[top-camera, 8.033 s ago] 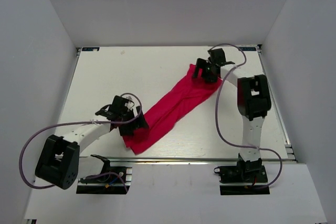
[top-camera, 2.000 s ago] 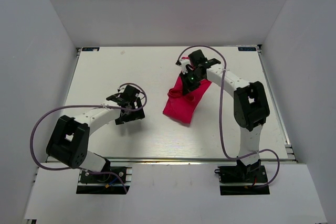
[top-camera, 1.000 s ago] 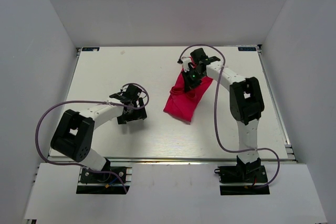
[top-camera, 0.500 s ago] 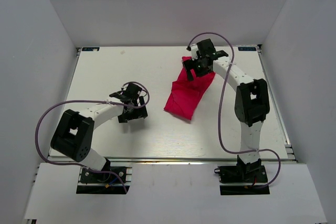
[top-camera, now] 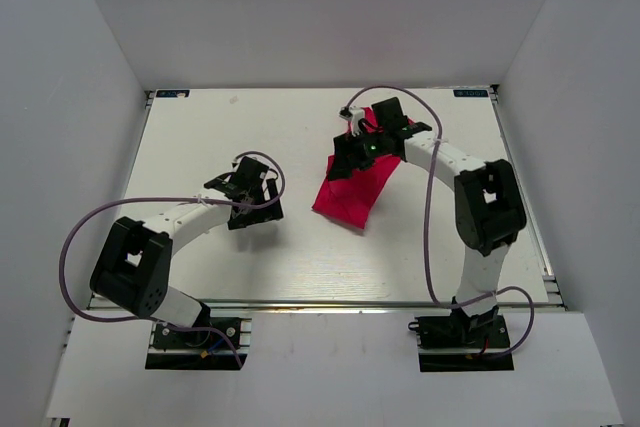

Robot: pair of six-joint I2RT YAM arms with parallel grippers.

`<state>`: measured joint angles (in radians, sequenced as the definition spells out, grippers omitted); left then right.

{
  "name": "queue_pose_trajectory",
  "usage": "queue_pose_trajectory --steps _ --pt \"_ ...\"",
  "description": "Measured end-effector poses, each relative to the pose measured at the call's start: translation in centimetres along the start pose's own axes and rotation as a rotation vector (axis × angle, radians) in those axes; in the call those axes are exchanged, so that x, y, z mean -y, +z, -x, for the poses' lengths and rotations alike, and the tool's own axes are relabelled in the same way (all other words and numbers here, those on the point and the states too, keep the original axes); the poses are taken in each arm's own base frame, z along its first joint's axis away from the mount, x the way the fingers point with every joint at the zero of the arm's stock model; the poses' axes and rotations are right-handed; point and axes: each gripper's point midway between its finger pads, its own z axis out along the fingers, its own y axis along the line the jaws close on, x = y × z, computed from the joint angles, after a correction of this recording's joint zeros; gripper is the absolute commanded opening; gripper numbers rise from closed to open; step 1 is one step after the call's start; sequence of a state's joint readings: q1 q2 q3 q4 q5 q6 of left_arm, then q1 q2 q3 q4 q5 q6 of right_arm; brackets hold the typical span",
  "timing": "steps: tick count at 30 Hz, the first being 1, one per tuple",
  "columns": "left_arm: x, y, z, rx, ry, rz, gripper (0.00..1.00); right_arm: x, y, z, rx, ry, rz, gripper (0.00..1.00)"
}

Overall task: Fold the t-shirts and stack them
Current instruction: Fold the folded rectangular tshirt in 1/3 of the way

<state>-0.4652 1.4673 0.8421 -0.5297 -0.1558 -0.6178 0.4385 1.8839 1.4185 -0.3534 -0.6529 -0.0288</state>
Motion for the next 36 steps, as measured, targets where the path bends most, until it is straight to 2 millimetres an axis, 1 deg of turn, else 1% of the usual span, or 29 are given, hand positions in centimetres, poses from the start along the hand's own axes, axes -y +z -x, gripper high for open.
queue_pose_trajectory --steps 2,4,6,8,14,20,22,24,28,30,32,34,35,36 --pt "0.2 0.0 0.1 0.003 0.005 -0.009 1.0 0.4 1.3 0.1 0.003 0.023 0.044 0.9" --pt "0.4 0.0 0.1 0.005 0.011 -0.019 1.0 1.2 2.7 -0.3 0.001 0.055 0.067 0.9" --pt "0.7 0.0 0.3 0.009 0.018 -0.038 1.0 2.1 3.6 -1.0 -0.008 0.095 0.063 0.9" --pt "1.2 0.0 0.5 0.017 0.027 -0.062 1.0 3.2 4.0 -1.3 -0.005 0.128 0.047 0.9" --pt "2.7 0.1 0.9 0.029 0.078 -0.137 1.0 7.2 4.2 -1.3 0.039 0.232 -0.04 0.9" --pt "4.7 0.3 1.2 0.035 0.156 -0.245 1.0 8.4 3.4 -0.8 0.076 0.268 -0.05 0.9" --pt "5.3 0.4 1.3 0.038 0.177 -0.279 1.0 8.4 2.8 -0.7 0.08 0.268 -0.069 0.9" --pt "6.1 0.6 1.3 0.037 0.193 -0.317 1.0 7.8 1.6 -0.9 0.086 0.266 -0.105 0.9" --pt "8.1 1.2 1.6 0.039 0.22 -0.404 1.0 4.7 -3.1 -1.0 0.144 0.262 -0.193 0.9" --pt "9.2 1.7 1.9 0.033 0.23 -0.44 0.94 3.4 -5.1 -1.7 0.18 0.271 -0.233 0.9" --pt "10.7 2.4 2.3 0.035 0.247 -0.477 0.86 2.5 -6.5 -3.6 0.191 0.303 -0.277 0.89" --pt "11.5 3.0 2.1 0.023 0.259 -0.492 0.82 2.1 -7.0 -6.5 0.169 0.353 -0.308 0.85" --pt "11.9 3.4 2.0 0.017 0.266 -0.499 0.8 2.0 -7.1 -8.2 0.147 0.384 -0.32 0.81" --pt "12.3 3.7 2.0 0.012 0.271 -0.502 0.77 1.9 -7.0 -9.7 0.124 0.411 -0.327 0.75"
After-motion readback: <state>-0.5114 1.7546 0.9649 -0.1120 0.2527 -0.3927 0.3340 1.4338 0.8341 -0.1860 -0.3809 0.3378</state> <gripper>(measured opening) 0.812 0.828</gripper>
